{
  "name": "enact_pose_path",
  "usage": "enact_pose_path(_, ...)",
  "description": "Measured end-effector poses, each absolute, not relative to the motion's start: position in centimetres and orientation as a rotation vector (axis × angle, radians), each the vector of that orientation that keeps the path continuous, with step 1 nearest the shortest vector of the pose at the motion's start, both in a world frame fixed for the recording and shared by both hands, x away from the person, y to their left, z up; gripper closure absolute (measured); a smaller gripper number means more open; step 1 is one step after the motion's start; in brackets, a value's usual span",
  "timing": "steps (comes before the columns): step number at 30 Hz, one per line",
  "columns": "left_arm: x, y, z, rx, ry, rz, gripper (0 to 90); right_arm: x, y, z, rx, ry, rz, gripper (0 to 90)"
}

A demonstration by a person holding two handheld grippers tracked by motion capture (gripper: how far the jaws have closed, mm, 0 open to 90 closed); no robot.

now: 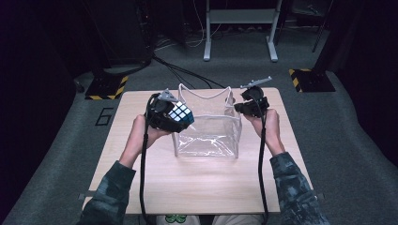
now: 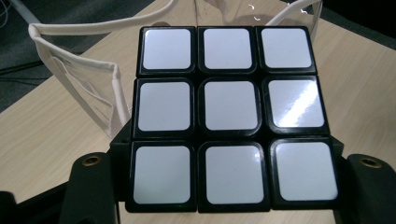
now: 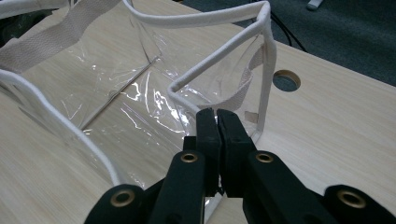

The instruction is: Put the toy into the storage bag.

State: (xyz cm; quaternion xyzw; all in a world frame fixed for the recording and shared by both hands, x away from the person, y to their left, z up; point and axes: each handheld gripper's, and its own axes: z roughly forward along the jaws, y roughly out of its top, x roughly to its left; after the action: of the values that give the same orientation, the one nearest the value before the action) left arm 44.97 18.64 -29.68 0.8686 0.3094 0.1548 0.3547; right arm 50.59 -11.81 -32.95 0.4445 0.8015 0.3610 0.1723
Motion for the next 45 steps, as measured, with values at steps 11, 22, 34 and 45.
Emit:
enact_pose_path(11,46.6,18.2,-29.0,2.245,0.808,0.402,34.0,50.5,-12.2,-33.0,1.267,2.273,1.024,88.2)
enact_pose_path(22,48.1,17.4,-28.4,2.245,0.815,0.397,34.0,50.5,-12.2,-33.1,1.264,2.269,1.025,88.2)
enact_pose_path(34,50.0,16.1,-28.5,2.251,0.842,0.365,33.9,50.5,-12.4,-33.2,1.265,2.265,1.031,88.2)
enact_pose_path(45,51.8,15.0,-29.3,2.259,0.88,0.336,33.9,50.4,-12.4,-33.2,1.272,2.268,1.026,88.2)
